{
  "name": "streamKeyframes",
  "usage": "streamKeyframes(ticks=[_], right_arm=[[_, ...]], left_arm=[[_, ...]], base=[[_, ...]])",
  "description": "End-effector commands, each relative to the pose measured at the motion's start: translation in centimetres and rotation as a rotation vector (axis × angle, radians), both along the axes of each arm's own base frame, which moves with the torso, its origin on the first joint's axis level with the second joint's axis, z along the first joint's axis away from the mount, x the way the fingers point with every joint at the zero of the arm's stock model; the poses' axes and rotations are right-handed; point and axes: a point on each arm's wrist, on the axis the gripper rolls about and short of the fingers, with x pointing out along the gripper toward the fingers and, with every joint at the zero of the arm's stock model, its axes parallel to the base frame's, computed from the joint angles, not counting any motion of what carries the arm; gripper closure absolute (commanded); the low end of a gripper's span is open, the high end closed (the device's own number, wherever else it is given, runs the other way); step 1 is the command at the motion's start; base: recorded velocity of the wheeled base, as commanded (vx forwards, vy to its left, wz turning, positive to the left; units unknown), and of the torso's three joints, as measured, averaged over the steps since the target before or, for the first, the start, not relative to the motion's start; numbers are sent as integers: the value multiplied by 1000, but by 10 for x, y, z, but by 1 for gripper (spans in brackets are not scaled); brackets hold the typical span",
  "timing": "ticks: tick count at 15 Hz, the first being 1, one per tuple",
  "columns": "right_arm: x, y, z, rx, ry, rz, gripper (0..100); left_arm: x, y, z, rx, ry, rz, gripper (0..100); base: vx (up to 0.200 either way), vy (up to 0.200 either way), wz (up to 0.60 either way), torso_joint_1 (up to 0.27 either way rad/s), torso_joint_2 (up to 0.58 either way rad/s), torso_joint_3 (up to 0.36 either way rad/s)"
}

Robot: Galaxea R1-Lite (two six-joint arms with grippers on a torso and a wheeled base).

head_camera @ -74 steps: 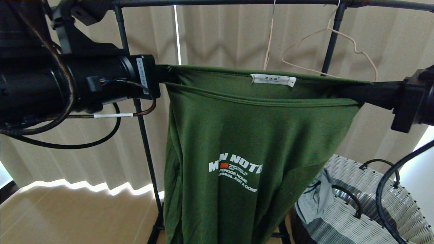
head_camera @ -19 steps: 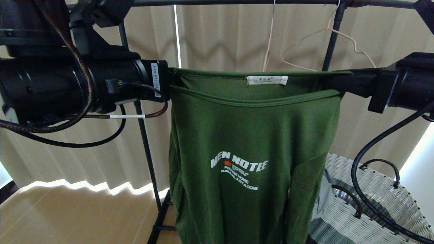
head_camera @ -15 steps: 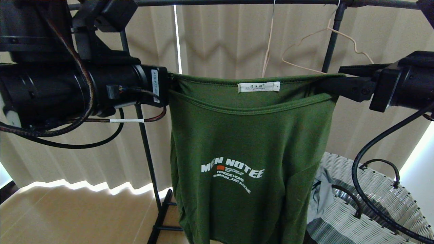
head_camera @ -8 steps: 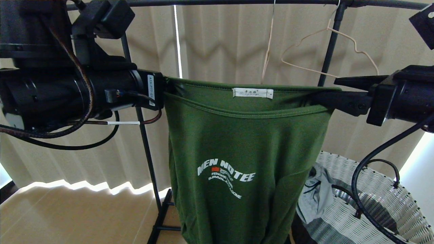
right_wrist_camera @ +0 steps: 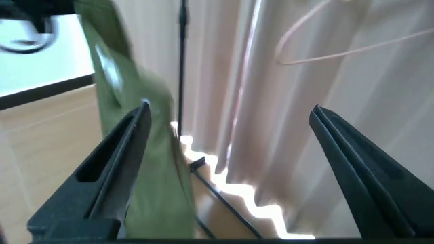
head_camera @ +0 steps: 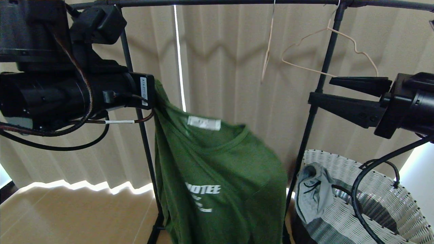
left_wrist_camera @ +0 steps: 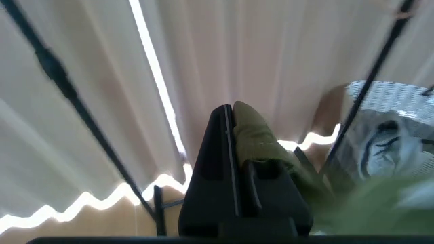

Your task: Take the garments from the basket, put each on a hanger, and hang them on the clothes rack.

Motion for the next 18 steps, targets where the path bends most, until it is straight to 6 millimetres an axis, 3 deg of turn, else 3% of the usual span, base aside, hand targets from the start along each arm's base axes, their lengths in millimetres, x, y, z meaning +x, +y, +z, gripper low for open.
streamKeyframes(ticks=[1, 4, 7, 11, 13, 18], right_arm=[[-6, -3, 0, 0, -3, 3, 0], [-4, -9, -7, -35, -1, -35, 0], [-6, -44, -22, -202, -71, -230, 0], [-8, -85, -44, -321, -28, -500, 0], [-17, -93, -53, -392, -30, -588, 0], [-36, -99, -64, -473, -48, -636, 0]], left_arm=[[1, 0, -3, 4, 8, 2, 100], [-1, 2, -4, 8, 13, 4, 100], [-14, 21, -13, 17, 31, 38, 100], [-44, 38, -25, 15, 52, 5, 100], [-56, 43, -23, 2, 41, -47, 100], [-55, 43, -27, 8, 55, -45, 100]], base=[[0, 0, 0, 0, 0, 0], [0, 0, 0, 0, 0, 0], [0, 0, 0, 0, 0, 0], [0, 0, 0, 0, 0, 0], [0, 0, 0, 0, 0, 0], [0, 0, 0, 0, 0, 0]])
